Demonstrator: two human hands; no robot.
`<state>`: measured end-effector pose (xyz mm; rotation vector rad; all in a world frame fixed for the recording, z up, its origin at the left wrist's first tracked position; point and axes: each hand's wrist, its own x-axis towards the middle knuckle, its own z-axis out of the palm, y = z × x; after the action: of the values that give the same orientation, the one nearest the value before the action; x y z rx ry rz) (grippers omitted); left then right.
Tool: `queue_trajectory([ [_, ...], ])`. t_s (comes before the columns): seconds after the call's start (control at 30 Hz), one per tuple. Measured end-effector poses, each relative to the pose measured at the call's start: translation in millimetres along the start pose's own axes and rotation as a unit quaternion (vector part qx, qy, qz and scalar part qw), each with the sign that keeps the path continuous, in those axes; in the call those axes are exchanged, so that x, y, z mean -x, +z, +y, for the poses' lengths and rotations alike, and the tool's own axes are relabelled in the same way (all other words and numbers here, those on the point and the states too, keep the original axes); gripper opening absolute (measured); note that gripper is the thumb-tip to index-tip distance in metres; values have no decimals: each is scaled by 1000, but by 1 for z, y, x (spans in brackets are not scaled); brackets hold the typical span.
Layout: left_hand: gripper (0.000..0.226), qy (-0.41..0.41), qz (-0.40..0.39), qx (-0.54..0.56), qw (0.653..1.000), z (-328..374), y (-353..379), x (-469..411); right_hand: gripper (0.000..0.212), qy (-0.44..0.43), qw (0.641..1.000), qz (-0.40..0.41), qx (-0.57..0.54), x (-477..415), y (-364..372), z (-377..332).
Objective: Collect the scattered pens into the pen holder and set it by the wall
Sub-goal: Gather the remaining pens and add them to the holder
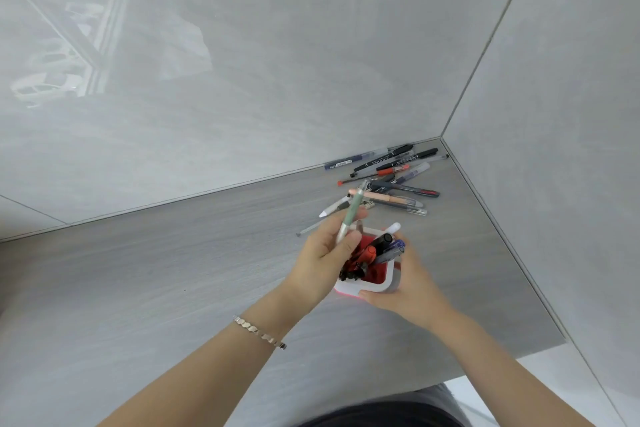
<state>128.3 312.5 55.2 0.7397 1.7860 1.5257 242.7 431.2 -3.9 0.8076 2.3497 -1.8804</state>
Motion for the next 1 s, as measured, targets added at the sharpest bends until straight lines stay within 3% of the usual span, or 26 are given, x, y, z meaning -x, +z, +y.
queue_trajectory([
  [0.13,27,4,64,-134,989,17,-22,0,92,14,1000,1,10,0,0,0],
  [0.2,29,-21,24,-242,970,33,-34,1,91,18,1000,0,11,0,1,-1],
  [0.27,13,-24,-29,-336,941,50,-44,4,92,17,1000,-3,8,0,1,-1],
  [0.43,6,-55,-136,-460,876,88,-58,3,92,10,1000,-4,15,0,1,-2],
  [0.57,18,-26,-156,-543,825,91,-56,-15,90,4,1000,-8,4,1,1,-2],
  [0.7,15,44,-146,-594,790,70,-32,-34,92,6,1000,-3,-4,-1,2,1],
  [0.77,18,62,-132,-566,811,50,-16,-36,95,9,1000,-4,-8,-1,2,1],
  [0.9,39,56,-78,-446,890,6,0,-27,90,0,1000,-1,-9,-1,1,1],
  [1.0,56,35,-167,-354,919,0,9,-19,87,4,1000,27,-1,0,2,-2],
])
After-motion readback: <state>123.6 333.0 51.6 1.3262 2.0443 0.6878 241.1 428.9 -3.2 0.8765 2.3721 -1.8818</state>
